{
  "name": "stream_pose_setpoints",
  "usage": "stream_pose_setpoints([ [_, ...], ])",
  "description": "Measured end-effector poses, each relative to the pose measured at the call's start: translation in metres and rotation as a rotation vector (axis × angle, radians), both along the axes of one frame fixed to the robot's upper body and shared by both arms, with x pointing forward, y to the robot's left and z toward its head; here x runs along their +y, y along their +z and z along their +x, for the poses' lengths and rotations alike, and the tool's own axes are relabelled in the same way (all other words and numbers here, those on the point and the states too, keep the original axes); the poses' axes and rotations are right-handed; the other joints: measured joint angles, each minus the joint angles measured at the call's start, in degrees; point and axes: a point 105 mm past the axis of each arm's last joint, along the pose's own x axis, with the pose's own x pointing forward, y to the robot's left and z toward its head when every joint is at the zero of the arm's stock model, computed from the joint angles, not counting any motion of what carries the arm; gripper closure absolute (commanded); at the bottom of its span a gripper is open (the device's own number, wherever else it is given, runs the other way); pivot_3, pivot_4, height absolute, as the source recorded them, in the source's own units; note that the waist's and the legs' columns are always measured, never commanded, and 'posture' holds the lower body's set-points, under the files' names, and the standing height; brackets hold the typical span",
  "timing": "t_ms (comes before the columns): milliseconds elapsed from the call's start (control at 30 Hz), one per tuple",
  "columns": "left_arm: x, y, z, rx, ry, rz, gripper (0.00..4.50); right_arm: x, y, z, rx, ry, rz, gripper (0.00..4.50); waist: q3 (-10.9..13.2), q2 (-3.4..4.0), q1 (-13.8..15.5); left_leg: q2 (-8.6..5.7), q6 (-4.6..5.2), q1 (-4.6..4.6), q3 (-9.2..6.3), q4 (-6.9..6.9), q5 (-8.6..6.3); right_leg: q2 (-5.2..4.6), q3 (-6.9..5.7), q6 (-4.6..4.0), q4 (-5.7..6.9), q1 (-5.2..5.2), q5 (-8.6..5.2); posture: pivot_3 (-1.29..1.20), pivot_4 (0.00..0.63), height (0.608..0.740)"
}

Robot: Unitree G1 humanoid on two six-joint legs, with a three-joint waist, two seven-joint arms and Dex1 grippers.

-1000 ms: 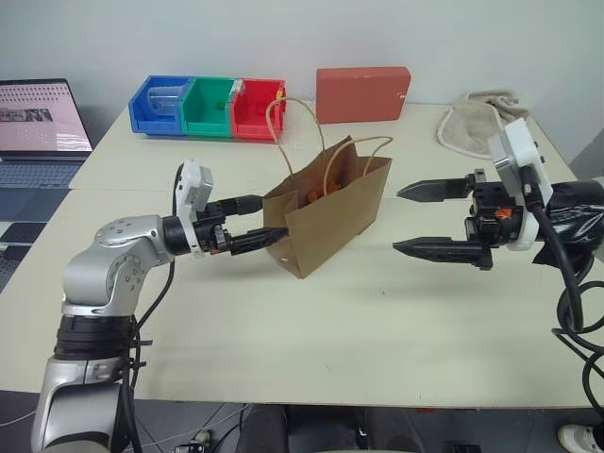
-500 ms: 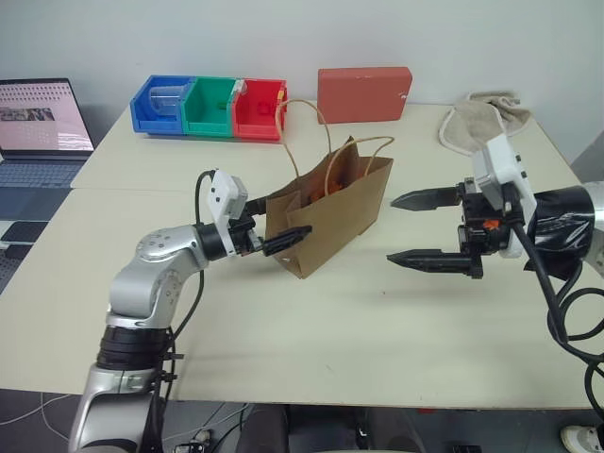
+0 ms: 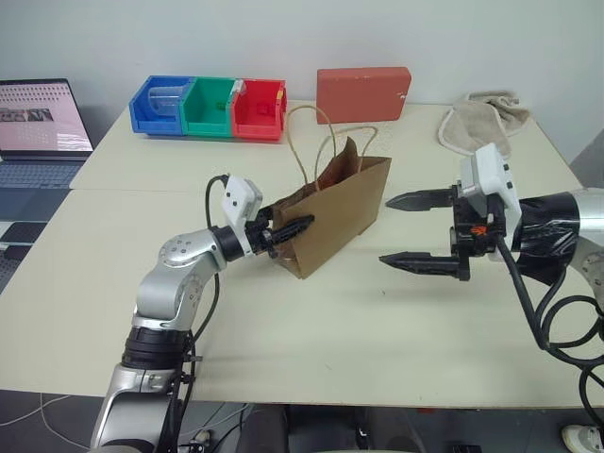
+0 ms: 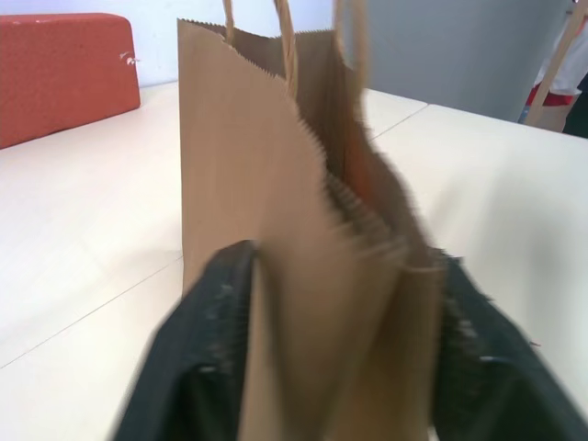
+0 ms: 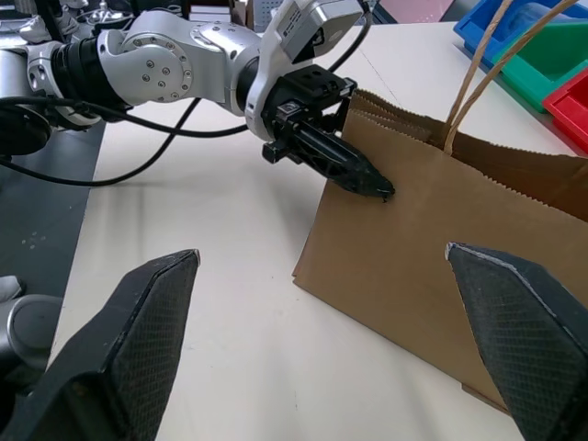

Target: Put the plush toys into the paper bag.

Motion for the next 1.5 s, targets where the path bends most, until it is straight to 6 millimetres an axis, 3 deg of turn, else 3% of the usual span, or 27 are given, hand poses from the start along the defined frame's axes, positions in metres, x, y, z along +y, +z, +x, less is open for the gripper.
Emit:
stream_pose_setpoints([
  [133,0.0,-0.004,0.003,0.008,0.009,-0.009,4.44,0.001,-0.003,0.001,-0.002,-0.004,-0.004,0.0,0.0,0.0,0.0,0.0,0.0,0.0,0.0,0.0,0.0,0.0,0.0,0.0,0.0,0.0,0.0,0.0,0.15,0.74],
  [167,0.0,-0.006,0.004,0.011,0.011,-0.01,4.47,0.001,-0.003,0.001,-0.003,-0.005,-0.004,0.0,0.0,0.0,0.0,0.0,0.0,0.0,0.0,0.0,0.0,0.0,0.0,0.0,0.0,0.0,0.0,0.0,0.15,0.74],
  [467,-0.003,0.001,0.003,0.007,-0.077,-0.019,4.47,-0.003,-0.008,0.006,-0.063,-0.055,0.012,0.0,0.0,0.0,0.0,0.0,0.0,-0.02,-0.03,0.0,0.0,0.0,-0.03,0.0,0.0,-0.01,0.0,0.0,0.15,0.74],
  [667,-0.006,0.021,-0.007,0.004,-0.26,-0.013,4.47,-0.032,-0.007,0.0,-0.09,-0.155,-0.029,0.0,0.0,0.0,0.19,-0.03,0.0,-0.03,-0.01,0.01,0.0,-0.02,-0.01,0.0,-0.03,0.02,0.0,0.0,0.15,0.74],
  [933,-0.04,0.012,-0.004,0.065,-0.465,0.024,4.47,-0.079,0.0,-0.028,-0.008,-0.341,-0.061,0.0,-0.01,0.0,0.37,-0.03,0.0,-0.02,0.0,0.05,0.0,-0.01,0.0,0.0,-0.03,0.06,0.0,0.0,0.15,0.74],
  [1100,-0.058,0.0,-0.004,0.092,-0.55,0.042,4.47,-0.091,-0.001,-0.04,-0.003,-0.424,-0.082,0.0,-0.01,0.0,-0.16,-0.02,0.01,0.01,0.02,0.05,0.0,0.0,0.02,0.01,0.0,0.05,0.0,0.0,0.15,0.74],
  [1233,-0.061,-0.006,-0.002,0.079,-0.563,0.073,4.47,-0.09,-0.002,-0.044,-0.011,-0.432,-0.093,0.0,-0.01,0.0,-0.18,-0.02,0.01,0.01,0.02,0.07,0.0,0.0,0.04,0.03,0.0,0.06,0.01,0.0,0.15,0.74],
  [1333,-0.059,-0.011,0.002,0.089,-0.547,0.102,3.83,-0.088,-0.002,-0.045,-0.009,-0.428,-0.089,0.0,-0.01,0.0,-0.08,-0.03,0.01,-0.02,0.01,0.09,0.0,0.0,0.04,0.05,-0.02,0.06,0.02,0.0,0.15,0.74],
  [1500,-0.055,-0.013,0.001,0.104,-0.553,0.123,2.26,-0.086,-0.002,-0.045,-0.014,-0.43,-0.088,0.0,-0.01,0.0,-0.04,-0.03,0.01,-0.03,0.01,0.09,0.0,0.0,0.03,0.05,-0.02,0.06,0.02,0.0,0.15,0.74],
])
